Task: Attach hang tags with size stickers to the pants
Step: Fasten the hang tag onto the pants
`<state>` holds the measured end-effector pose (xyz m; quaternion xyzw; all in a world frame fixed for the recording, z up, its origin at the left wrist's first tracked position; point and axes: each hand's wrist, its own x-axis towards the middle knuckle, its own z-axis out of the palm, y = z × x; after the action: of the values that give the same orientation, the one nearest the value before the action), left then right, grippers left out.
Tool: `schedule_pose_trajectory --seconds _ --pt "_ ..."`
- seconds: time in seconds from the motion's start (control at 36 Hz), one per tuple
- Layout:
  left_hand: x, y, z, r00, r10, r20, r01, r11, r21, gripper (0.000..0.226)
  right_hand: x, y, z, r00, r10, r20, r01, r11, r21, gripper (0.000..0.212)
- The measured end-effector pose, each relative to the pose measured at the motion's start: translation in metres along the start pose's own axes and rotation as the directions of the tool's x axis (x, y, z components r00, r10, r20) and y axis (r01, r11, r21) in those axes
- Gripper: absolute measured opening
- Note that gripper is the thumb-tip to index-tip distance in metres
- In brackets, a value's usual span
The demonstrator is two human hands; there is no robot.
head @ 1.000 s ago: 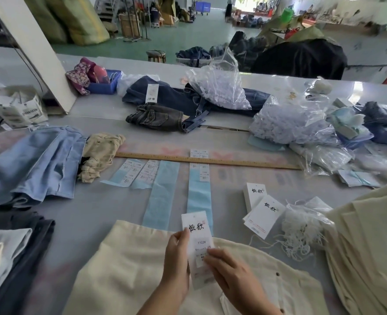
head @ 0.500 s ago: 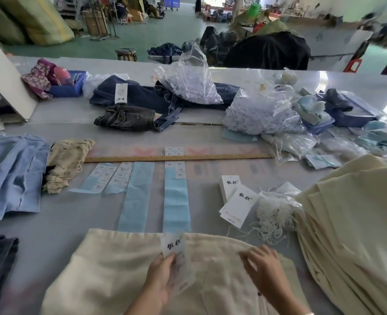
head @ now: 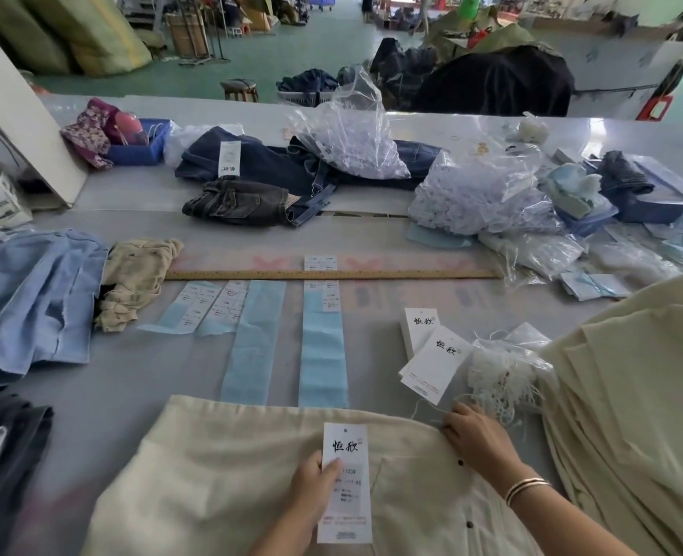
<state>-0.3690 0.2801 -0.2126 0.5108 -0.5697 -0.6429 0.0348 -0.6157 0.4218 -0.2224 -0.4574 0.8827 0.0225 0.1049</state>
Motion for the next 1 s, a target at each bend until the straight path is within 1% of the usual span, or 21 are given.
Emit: schedule_pose_trajectory --seconds 0.08,0.11,0.17,0.22,0.28,0.33,0.42,0.5,0.56,0.58,0.61,0.64,0.67,0.69,0.72,0.75,0.78,0.81,0.86,0.94,1.0 --pt "0.001 -0.001 0.001 1.000 0.009 -0.014 -0.009 1.000 -0.002 0.012 0.002 0.000 0.001 0.998 0.057 0.004 -0.056 0.975 0.213 0.022" --pt "0.001 -0.002 0.001 1.000 0.010 -0.012 -0.010 1.000 0.003 0.011 0.002 0.000 0.002 0.996 0.092 0.002 -0.089 0.957 0.278 0.025" --pt "0.001 -0.002 0.001 1.000 0.016 -0.017 -0.016 1.000 0.010 0.010 0.002 0.001 0.002 0.986 0.166 -0.008 -0.151 0.920 0.362 0.032" --pt "0.001 -0.004 0.001 1.000 0.023 -0.020 -0.022 0.999 0.026 0.010 0.005 0.001 0.005 0.967 0.255 -0.010 -0.226 0.872 0.434 0.032" --pt "0.003 -0.005 0.000 1.000 0.022 -0.012 -0.021 0.999 0.030 0.011 0.011 -0.002 0.007 0.950 0.311 0.028 -0.289 0.843 0.454 0.022" --pt "0.004 -0.005 0.000 1.000 0.013 0.001 -0.013 1.000 0.022 0.011 0.016 -0.007 0.007 0.936 0.340 0.088 -0.346 0.847 0.404 0.011" --pt "0.006 -0.007 -0.001 1.000 0.006 0.024 -0.006 1.000 -0.003 0.010 0.019 -0.014 0.003 0.924 0.355 0.141 -0.381 0.864 0.328 0.016" --pt "0.008 -0.008 -0.002 0.999 0.008 0.039 -0.008 1.000 -0.007 0.008 0.012 -0.016 -0.009 0.933 0.346 0.096 -0.357 0.864 0.356 0.014" --pt "0.007 -0.006 -0.001 0.999 0.028 0.025 -0.028 1.000 0.011 0.017 -0.001 -0.018 -0.020 0.934 0.355 0.030 -0.322 0.807 0.495 0.017" --pt "0.006 -0.005 -0.002 0.999 0.053 0.008 -0.053 0.999 0.004 0.026 -0.008 -0.021 -0.027 0.934 0.358 0.017 -0.295 0.742 0.602 0.020" --pt "0.003 -0.001 -0.001 0.997 0.083 -0.005 -0.083 0.996 -0.021 0.038 -0.017 -0.025 -0.037 0.934 0.354 0.040 -0.269 0.625 0.733 0.021" --pt "0.000 0.002 -0.001 0.993 0.114 -0.006 -0.114 0.992 -0.057 0.052 -0.026 -0.032 -0.048 0.941 0.326 0.088 -0.236 0.448 0.862 0.019" --pt "-0.002 0.005 -0.001 0.989 0.146 0.005 -0.145 0.987 -0.074 0.064 -0.036 -0.039 -0.061 0.954 0.269 0.135 -0.203 0.245 0.948 0.016" --pt "-0.005 0.011 0.000 0.985 0.170 0.022 -0.169 0.983 -0.067 0.070 -0.045 -0.047 -0.074 0.968 0.195 0.160 -0.171 0.040 0.984 0.011" --pt "-0.009 0.017 0.001 0.980 0.193 0.044 -0.191 0.981 -0.040 0.066 -0.052 -0.054 -0.086 0.977 0.126 0.169 -0.151 -0.143 0.978 0.006" --pt "-0.012 0.021 0.003 0.974 0.216 0.070 -0.214 0.976 -0.029 0.057 -0.059 -0.062 -0.098 0.983 0.072 0.166 -0.140 -0.283 0.949 0.004" --pt "-0.016 0.026 0.005 0.967 0.234 0.102 -0.231 0.972 -0.038 0.051 -0.065 -0.069 -0.109 0.988 0.024 0.155 -0.135 -0.376 0.917 0.007" --pt "-0.020 0.030 0.006 0.960 0.242 0.138 -0.237 0.970 -0.052 0.050 -0.070 -0.076 -0.118 0.989 -0.019 0.144 -0.138 -0.436 0.889 0.012" --pt "-0.030 0.039 0.008 0.950 0.239 0.202 -0.227 0.971 -0.077 0.050 -0.077 -0.089 -0.129 0.988 -0.090 0.124 -0.152 -0.484 0.862 0.018" --pt "-0.047 0.051 0.008 0.921 0.300 0.248 -0.275 0.952 -0.132 0.042 -0.081 -0.104 -0.136 0.978 -0.169 0.124 -0.188 -0.450 0.873 0.023" --pt "-0.056 0.055 0.004 0.908 0.356 0.220 -0.330 0.933 -0.147 0.039 -0.081 -0.112 -0.134 0.968 -0.200 0.152 -0.225 -0.420 0.879 0.028"
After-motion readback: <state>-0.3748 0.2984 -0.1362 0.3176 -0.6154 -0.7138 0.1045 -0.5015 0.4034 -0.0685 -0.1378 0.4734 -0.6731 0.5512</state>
